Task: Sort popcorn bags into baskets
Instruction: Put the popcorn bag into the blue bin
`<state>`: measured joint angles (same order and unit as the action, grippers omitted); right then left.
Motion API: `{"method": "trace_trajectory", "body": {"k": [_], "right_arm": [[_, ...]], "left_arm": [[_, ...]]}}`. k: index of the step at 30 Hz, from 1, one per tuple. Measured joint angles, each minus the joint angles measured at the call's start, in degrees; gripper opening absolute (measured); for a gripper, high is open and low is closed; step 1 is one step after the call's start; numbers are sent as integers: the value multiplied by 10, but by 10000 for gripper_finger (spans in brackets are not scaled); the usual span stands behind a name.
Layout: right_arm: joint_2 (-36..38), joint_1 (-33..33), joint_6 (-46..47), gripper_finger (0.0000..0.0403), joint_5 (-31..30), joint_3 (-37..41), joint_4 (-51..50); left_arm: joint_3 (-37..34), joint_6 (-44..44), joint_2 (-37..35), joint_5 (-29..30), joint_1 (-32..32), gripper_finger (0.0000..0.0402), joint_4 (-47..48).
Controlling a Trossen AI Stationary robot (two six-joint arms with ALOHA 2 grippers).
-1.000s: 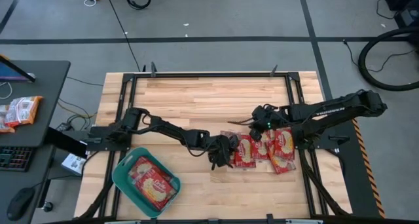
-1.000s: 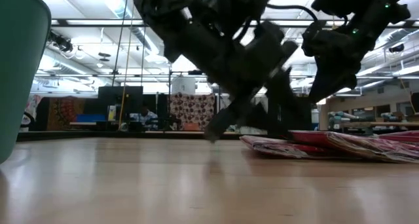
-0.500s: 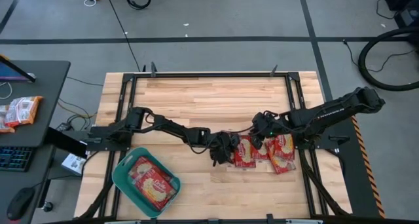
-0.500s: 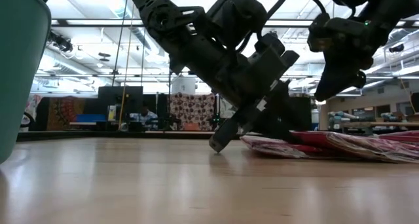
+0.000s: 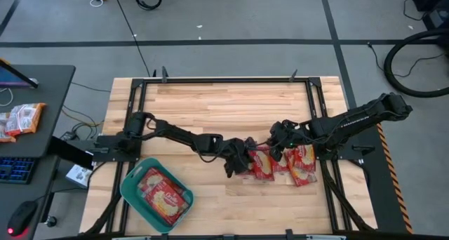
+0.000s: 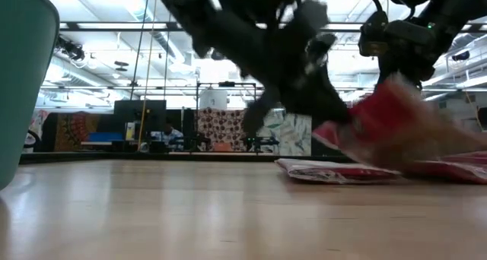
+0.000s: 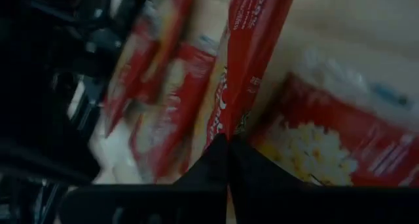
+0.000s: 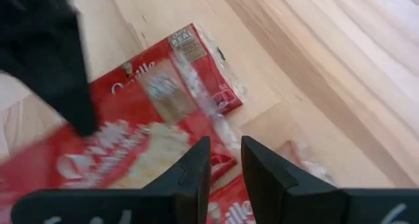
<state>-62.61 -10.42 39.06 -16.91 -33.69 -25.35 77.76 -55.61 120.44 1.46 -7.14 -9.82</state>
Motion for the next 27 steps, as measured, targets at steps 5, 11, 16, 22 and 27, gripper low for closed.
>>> {"method": "trace_trajectory", "body": {"k": [5, 11, 16, 22, 27], "right_arm": [[0, 11, -30, 90, -17, 0, 0], [3, 34, -90, 90, -45, 0, 15], [5, 49, -136, 90, -49, 0, 57], [3, 61, -198, 90, -49, 0, 126], [3, 68, -231, 90, -46, 0, 162]], "left_arm": [[1, 101, -67, 2, -4, 2, 104], [1, 197, -145, 45, -34, 1, 261], [1, 265, -195, 92, -74, 1, 379], [1, 348, -248, 192, -136, 1, 498], [2, 467, -283, 214, -188, 1, 606]]}}
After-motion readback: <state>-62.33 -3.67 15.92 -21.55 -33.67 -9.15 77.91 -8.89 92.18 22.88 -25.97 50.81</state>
